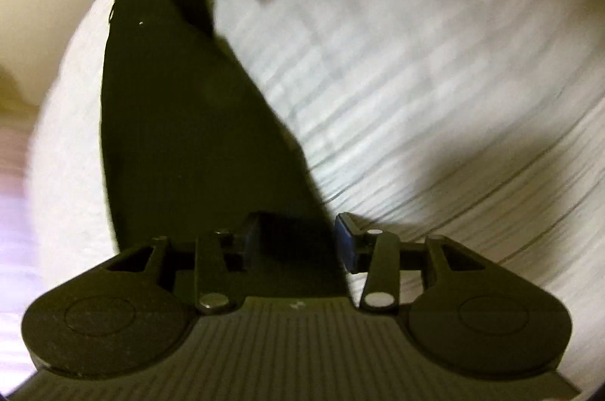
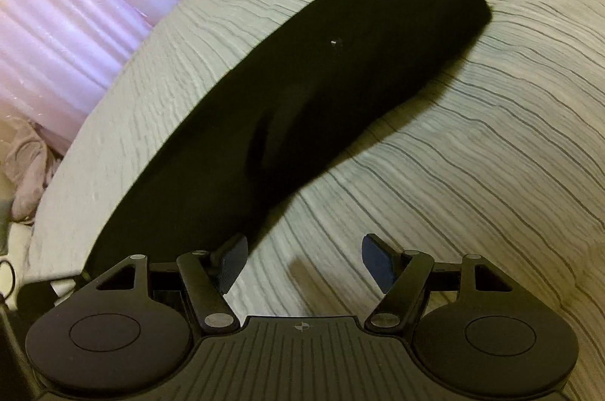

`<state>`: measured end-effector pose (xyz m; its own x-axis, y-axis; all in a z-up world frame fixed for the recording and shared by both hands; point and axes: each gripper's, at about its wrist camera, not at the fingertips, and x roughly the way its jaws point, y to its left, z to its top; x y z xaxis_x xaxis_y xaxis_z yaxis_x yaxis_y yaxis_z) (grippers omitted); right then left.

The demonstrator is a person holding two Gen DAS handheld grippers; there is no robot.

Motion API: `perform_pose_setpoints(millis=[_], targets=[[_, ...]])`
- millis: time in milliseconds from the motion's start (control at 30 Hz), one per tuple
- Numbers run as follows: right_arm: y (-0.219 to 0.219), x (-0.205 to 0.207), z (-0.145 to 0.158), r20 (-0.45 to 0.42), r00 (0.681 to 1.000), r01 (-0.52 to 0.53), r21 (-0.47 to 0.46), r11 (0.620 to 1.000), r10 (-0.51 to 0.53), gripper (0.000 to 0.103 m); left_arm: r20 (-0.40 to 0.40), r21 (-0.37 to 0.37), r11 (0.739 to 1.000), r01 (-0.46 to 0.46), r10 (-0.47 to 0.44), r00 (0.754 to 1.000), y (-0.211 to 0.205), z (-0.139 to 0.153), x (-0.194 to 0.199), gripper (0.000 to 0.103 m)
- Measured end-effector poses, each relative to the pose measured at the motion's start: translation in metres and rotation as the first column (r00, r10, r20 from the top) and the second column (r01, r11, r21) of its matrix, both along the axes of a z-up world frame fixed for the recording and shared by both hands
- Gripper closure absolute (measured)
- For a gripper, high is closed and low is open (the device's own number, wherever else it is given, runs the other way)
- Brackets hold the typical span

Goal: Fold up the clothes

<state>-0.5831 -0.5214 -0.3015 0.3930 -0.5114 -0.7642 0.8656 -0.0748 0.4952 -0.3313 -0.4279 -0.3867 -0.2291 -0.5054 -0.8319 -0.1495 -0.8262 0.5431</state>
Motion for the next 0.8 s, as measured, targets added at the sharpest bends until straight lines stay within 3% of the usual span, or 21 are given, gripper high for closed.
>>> perform_pose_setpoints(millis=[33, 67, 100, 167, 200, 233, 333, 433, 500, 700, 800], targets=[[0.002, -0.001, -0.002, -0.005, 1.0, 0.007, 0.005, 1.0, -0.007, 0.032, 0.025, -0.046, 0.999, 0.022, -0.021, 0.999, 0.002, -0.008, -0.002, 0.073], [0.004, -0.003, -0.003, -0.011, 1.0, 0.013, 0.009, 1.0, -0.013, 0.032, 0.005, -0.041, 0.999, 0.014, -0.014, 1.0, -0.001, -0.003, -0.001, 0.09], [0.006, -0.005, -0.003, -0.015, 1.0, 0.019, 0.013, 1.0, -0.019, 0.032, -0.048, -0.022, 1.0, -0.01, 0.009, 0.999, -0.008, 0.011, 0.001, 0.097], [0.009, -0.005, 0.001, -0.02, 1.0, 0.025, 0.015, 1.0, -0.024, 0.03, -0.167, -0.012, 0.998, -0.061, 0.058, 0.984, -0.025, 0.041, 0.01, 0.1], [0.011, -0.003, 0.003, -0.021, 0.999, 0.024, 0.013, 1.0, -0.024, 0.019, -0.222, 0.025, 0.992, -0.121, 0.124, 0.967, -0.039, 0.059, 0.017, 0.1], [0.012, 0.001, 0.005, -0.022, 1.0, 0.014, 0.002, 1.0, -0.014, 0.008, -0.262, 0.069, 0.978, -0.199, 0.21, 0.942, -0.057, 0.072, 0.023, 0.1], [0.014, 0.025, 0.008, -0.028, 0.998, -0.05, -0.026, 0.998, 0.05, 0.006, -0.335, 0.233, 0.893, -0.384, 0.444, 0.831, -0.112, 0.104, 0.042, 0.1], [0.011, 0.055, 0.006, -0.021, 0.995, -0.094, -0.038, 0.995, 0.094, 0.006, -0.344, 0.331, 0.832, -0.446, 0.546, 0.764, -0.148, 0.11, 0.05, 0.1], [0.006, 0.075, 0.003, -0.021, 0.994, -0.109, -0.049, 0.993, 0.108, 0.006, -0.333, 0.363, 0.814, -0.453, 0.567, 0.753, -0.158, 0.108, 0.05, 0.1], [-0.02, 0.122, -0.007, -0.034, 0.997, -0.075, -0.067, 0.995, 0.073, 0.006, -0.326, 0.409, 0.797, -0.445, 0.583, 0.744, -0.163, 0.109, 0.055, 0.1], [-0.037, 0.141, -0.017, -0.121, 0.992, -0.045, -0.073, 0.996, 0.035, 0.006, -0.321, 0.416, 0.8, -0.432, 0.574, 0.754, -0.168, 0.115, 0.059, 0.1]])
